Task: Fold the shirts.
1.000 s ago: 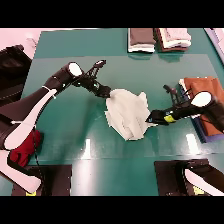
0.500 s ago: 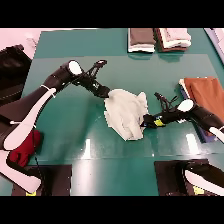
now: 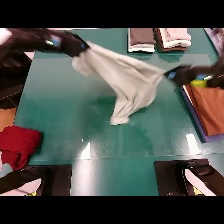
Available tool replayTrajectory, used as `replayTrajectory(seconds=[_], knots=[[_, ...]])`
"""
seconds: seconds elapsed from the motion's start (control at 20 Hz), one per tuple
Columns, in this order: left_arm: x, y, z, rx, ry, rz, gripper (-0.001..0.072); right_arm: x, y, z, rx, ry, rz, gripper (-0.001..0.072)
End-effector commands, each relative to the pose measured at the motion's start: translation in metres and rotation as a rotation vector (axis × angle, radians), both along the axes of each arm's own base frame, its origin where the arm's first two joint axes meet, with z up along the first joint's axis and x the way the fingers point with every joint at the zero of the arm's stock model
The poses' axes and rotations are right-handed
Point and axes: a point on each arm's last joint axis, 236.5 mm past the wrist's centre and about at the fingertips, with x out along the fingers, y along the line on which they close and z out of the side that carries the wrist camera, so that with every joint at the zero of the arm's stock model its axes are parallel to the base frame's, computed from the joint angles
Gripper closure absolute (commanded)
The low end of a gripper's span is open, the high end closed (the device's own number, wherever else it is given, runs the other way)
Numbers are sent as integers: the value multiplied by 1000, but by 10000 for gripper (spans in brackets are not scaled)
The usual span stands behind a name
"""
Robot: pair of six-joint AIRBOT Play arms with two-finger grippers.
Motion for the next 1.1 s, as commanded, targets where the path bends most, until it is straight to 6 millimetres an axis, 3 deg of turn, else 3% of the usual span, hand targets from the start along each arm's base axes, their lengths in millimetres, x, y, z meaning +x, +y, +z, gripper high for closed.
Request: replayTrajectory(seconds=[0.0,0.1,0.15,0.25,0.3,0.4,0.55,0.65,0.75,0.8,0.85,0.9,0.95,1.05], knots=[[-69,19,91,-61,-236,-17,677,-25,-11,93,-7,-186,-15,697],[-90,18,101,-46,-275,-41,678,-25,-7,100,-1,-166,-4,697],[-94,15,94,-12,-267,-56,678,-23,-4,96,-10,-142,13,698],[-94,6,56,87,-200,-90,677,-16,11,73,-13,-57,60,697],[-94,-1,31,131,-145,-115,678,-12,18,54,-32,-12,83,698],[-96,-15,-35,220,3,-178,677,-2,30,-6,-127,109,113,697],[-112,-30,-151,347,241,-257,676,8,35,-95,-288,262,128,696],[-130,-27,-221,425,390,-295,675,13,40,-138,-309,339,135,696],[-148,-18,-270,473,519,-309,674,10,43,-167,-305,422,145,695],[-155,-13,-285,491,556,-310,629,9,42,-178,-310,452,146,691],[-158,-11,-293,500,574,-310,348,8,43,-182,-311,467,148,634],[-159,-10,-295,502,577,-309,156,10,44,-184,-306,465,147,460],[-157,-11,-293,496,566,-304,160,12,46,-182,-294,457,145,383],[-141,-8,-283,490,523,-274,161,12,47,-169,-280,419,139,380]])
